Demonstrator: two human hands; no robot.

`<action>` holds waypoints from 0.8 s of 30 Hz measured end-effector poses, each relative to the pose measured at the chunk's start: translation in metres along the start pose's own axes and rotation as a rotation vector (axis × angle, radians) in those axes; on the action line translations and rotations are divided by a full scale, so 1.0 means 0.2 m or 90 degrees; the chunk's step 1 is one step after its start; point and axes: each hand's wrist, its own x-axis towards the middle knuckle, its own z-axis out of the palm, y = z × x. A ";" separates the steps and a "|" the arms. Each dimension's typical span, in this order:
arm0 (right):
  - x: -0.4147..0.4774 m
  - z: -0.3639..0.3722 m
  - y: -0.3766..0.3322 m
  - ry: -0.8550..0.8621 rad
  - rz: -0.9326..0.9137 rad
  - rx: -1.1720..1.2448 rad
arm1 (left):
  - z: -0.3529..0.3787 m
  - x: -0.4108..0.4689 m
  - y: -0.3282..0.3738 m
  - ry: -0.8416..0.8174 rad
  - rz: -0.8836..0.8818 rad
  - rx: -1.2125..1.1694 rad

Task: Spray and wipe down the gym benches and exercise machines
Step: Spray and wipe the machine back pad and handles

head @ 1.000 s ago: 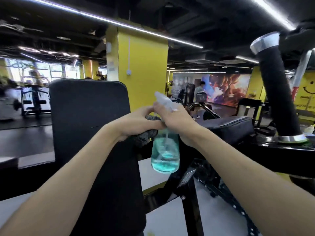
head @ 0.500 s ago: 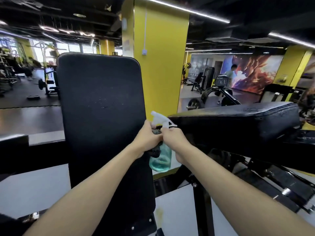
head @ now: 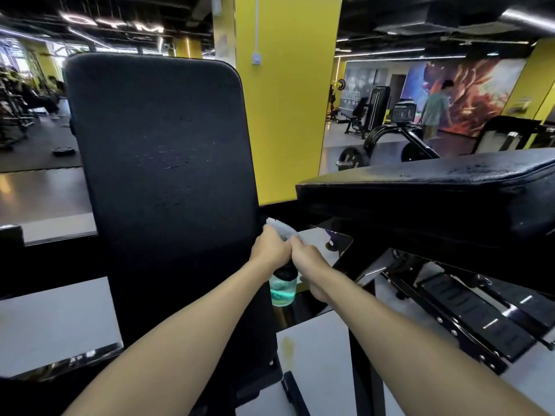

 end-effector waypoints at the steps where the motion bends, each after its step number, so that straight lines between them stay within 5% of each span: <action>1: 0.02 0.01 0.00 0.004 0.013 0.006 | 0.01 0.02 -0.01 0.006 -0.005 0.001; 24: 0.02 -0.01 -0.05 0.008 0.103 0.286 | 0.01 -0.17 0.06 0.010 -0.007 -0.080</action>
